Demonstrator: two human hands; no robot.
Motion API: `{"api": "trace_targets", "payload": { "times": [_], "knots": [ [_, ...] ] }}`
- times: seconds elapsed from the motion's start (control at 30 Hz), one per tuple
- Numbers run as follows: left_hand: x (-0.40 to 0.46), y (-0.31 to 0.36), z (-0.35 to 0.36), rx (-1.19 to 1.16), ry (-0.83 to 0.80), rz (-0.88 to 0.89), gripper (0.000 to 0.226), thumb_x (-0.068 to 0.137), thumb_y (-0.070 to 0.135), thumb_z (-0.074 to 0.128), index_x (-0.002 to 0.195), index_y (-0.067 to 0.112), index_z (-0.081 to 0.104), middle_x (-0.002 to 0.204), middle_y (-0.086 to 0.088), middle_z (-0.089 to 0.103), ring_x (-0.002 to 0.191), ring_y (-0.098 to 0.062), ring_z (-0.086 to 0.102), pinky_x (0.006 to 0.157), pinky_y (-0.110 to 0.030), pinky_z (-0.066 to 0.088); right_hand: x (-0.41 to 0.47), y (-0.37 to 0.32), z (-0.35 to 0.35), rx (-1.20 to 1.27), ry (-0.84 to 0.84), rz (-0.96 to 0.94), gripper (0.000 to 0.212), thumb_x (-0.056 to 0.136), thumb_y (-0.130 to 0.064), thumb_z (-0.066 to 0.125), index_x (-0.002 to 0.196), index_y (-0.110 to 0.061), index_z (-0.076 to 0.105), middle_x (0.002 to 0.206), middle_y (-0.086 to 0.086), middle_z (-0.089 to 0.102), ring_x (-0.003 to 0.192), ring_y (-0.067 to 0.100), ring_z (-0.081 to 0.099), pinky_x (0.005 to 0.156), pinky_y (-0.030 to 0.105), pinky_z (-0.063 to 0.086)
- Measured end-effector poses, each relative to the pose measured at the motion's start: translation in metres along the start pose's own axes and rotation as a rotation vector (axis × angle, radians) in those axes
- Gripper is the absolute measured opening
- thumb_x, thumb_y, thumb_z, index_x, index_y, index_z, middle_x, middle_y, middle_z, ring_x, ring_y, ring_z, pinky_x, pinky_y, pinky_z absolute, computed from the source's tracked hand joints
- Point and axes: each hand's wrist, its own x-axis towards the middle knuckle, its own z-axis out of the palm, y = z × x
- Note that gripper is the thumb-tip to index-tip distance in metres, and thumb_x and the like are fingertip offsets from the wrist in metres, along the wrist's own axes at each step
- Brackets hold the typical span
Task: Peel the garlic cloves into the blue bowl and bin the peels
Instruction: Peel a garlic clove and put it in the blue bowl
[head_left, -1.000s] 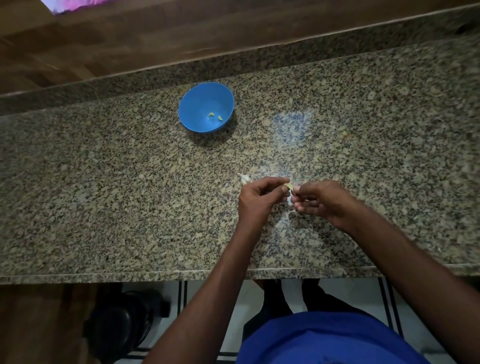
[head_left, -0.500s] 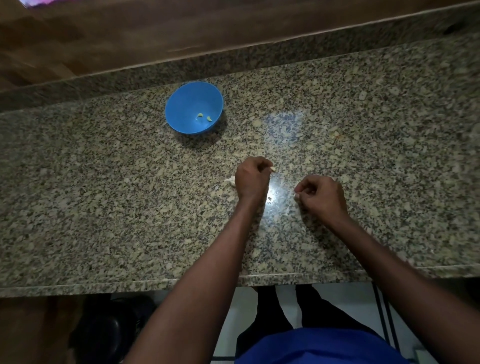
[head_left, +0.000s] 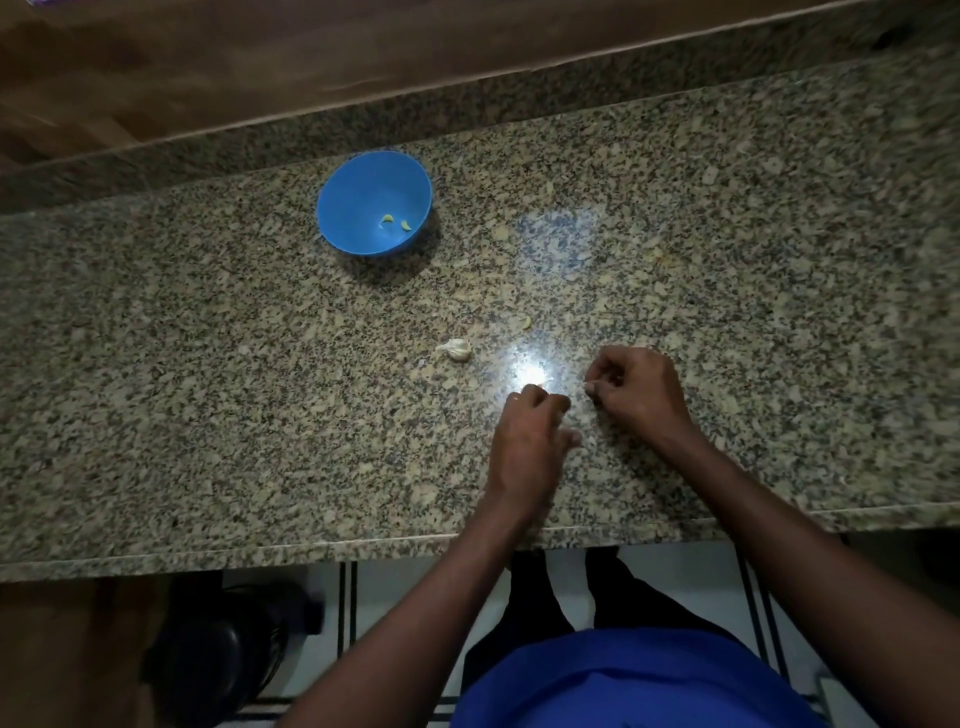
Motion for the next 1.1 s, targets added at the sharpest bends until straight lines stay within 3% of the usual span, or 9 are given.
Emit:
{"api": "trace_targets", "payload": {
  "times": [0.07,0.17,0.3,0.37,0.47,0.6,0.7,0.87,1.1],
  "knots": [
    [0.000,0.001,0.006,0.017,0.043,0.022,0.009,0.088,0.009,0.075,0.096,0.010,0.075,0.092,-0.003,0.063,0.084,-0.018,0.055,0.067,-0.039,0.052,-0.002,0.003,-0.003,0.022,0.015,0.040,0.013,0.078,-0.013,0.084,0.076,-0.021,0.073,0.065,-0.011,0.064,0.065,0.009,0.064,0.055,0.014,0.039],
    [0.005,-0.002,0.007,0.094,0.112,0.037,0.008,0.090,0.003,0.072,0.087,0.010,0.075,0.084,-0.003,0.065,0.073,-0.018,0.057,0.060,-0.041,0.053,-0.007,0.013,-0.003,0.119,0.039,0.116,0.014,0.076,-0.011,0.084,0.075,-0.021,0.073,0.065,-0.008,0.067,0.062,0.008,0.064,0.058,0.018,0.045],
    [0.011,-0.013,-0.008,0.084,0.198,-0.104,0.014,0.093,0.000,0.069,0.082,0.009,0.074,0.081,-0.003,0.066,0.068,-0.017,0.062,0.056,-0.029,0.055,-0.016,0.029,-0.001,0.326,0.037,0.160,0.013,0.079,-0.010,0.082,0.083,-0.022,0.079,0.067,0.000,0.074,0.061,0.018,0.072,0.064,0.032,0.061],
    [0.013,-0.016,-0.013,0.063,0.197,-0.149,0.012,0.093,0.002,0.071,0.085,0.009,0.076,0.083,-0.002,0.069,0.070,-0.014,0.063,0.057,-0.018,0.050,-0.020,0.029,-0.001,0.402,0.026,0.181,0.006,0.084,-0.007,0.080,0.088,-0.011,0.080,0.066,0.005,0.074,0.057,0.018,0.070,0.062,0.035,0.062],
    [0.007,-0.006,-0.015,-0.229,0.133,-0.309,0.009,0.090,0.004,0.074,0.090,0.012,0.079,0.083,0.003,0.075,0.070,-0.004,0.068,0.062,-0.008,0.051,-0.025,0.021,0.000,0.555,-0.023,0.225,0.002,0.089,-0.002,0.076,0.087,-0.001,0.075,0.070,0.016,0.073,0.056,0.022,0.067,0.060,0.037,0.060],
    [-0.005,0.000,-0.026,-0.828,0.136,-0.576,0.008,0.089,0.002,0.076,0.095,0.006,0.078,0.085,-0.014,0.078,0.074,-0.021,0.072,0.069,-0.037,0.064,-0.029,0.011,0.007,0.742,-0.121,0.271,0.005,0.091,0.000,0.073,0.086,0.001,0.073,0.077,0.025,0.073,0.064,0.031,0.068,0.064,0.038,0.059],
    [-0.016,-0.010,-0.044,-0.988,0.198,-0.663,0.014,0.089,0.003,0.076,0.102,0.005,0.077,0.096,-0.009,0.079,0.082,-0.021,0.074,0.081,-0.040,0.064,-0.032,-0.008,0.013,0.776,-0.202,0.251,0.003,0.091,0.001,0.072,0.088,0.001,0.072,0.078,0.024,0.073,0.063,0.027,0.069,0.057,0.031,0.060],
    [-0.049,-0.033,-0.087,-1.250,0.361,-0.665,0.012,0.089,-0.005,0.071,0.097,0.003,0.075,0.092,-0.006,0.078,0.079,-0.012,0.073,0.074,-0.022,0.059,-0.043,-0.058,0.032,0.812,-0.337,0.163,0.005,0.090,0.004,0.072,0.094,0.006,0.072,0.082,0.024,0.072,0.069,0.028,0.070,0.066,0.029,0.062],
    [-0.129,-0.090,-0.159,-1.445,0.605,-0.598,0.012,0.091,-0.009,0.065,0.094,0.001,0.072,0.084,-0.003,0.077,0.078,-0.011,0.073,0.076,-0.019,0.058,-0.093,-0.159,0.100,0.784,-0.568,0.035,0.016,0.088,0.002,0.074,0.101,0.010,0.072,0.084,0.021,0.073,0.075,0.028,0.071,0.074,0.032,0.062]
  ]
}}
